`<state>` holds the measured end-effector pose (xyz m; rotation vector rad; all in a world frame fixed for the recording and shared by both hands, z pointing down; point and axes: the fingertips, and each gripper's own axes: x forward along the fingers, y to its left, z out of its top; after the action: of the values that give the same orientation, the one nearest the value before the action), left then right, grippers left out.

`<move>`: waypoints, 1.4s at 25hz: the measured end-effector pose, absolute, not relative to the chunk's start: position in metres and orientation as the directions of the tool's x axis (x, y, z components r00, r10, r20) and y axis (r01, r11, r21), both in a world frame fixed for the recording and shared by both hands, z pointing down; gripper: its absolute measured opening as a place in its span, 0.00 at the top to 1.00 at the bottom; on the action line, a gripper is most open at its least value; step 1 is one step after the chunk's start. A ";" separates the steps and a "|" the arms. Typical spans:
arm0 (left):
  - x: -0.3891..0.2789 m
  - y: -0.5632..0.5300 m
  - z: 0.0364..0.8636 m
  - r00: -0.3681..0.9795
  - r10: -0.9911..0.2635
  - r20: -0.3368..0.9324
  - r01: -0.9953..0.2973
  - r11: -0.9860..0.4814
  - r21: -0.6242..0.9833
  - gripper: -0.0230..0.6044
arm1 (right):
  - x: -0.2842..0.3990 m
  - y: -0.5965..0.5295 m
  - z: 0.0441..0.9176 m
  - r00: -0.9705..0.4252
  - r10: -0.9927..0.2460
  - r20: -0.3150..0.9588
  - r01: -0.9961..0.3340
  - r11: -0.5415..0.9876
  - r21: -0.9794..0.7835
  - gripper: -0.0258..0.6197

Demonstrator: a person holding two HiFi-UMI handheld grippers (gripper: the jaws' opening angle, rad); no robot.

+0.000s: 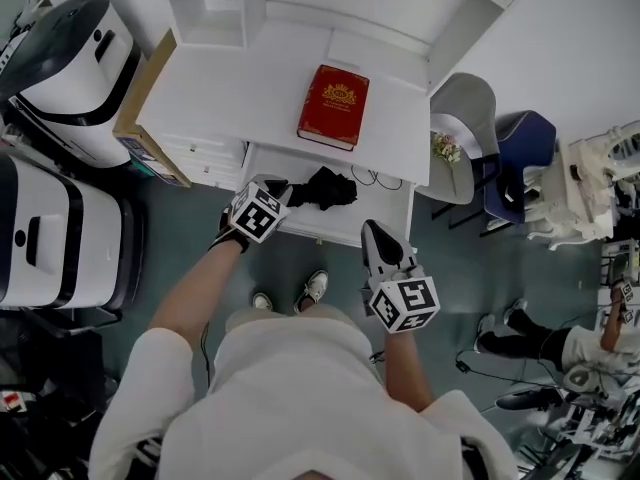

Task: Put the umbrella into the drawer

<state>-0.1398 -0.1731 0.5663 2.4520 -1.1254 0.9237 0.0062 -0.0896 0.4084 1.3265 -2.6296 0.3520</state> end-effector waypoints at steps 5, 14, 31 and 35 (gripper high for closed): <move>-0.164 -0.172 0.498 0.509 -0.670 0.541 -0.808 -0.589 0.030 0.94 | 0.014 -0.095 0.384 -0.578 -0.788 0.210 -0.815 0.571 -0.102 0.96; -0.203 -0.154 0.395 0.449 -0.830 0.331 -0.880 -0.476 0.003 0.94 | 0.036 -0.121 0.339 -0.583 -0.804 0.118 -0.812 0.582 -0.046 0.96; -0.290 -0.070 0.273 0.149 -0.989 -0.011 -0.988 -0.150 0.034 0.94 | 0.086 -0.128 0.305 -0.567 -0.821 0.068 -0.823 0.568 0.009 0.96; -0.300 -0.053 0.273 0.074 -0.996 -0.055 -0.995 -0.078 0.066 0.94 | 0.097 -0.139 0.303 -0.527 -0.848 0.055 -0.849 0.528 0.007 0.96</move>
<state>-0.3003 -0.0530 0.2733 2.2945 -2.1256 -0.1333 0.0975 -0.1390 0.3031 1.5016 -2.7005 0.0313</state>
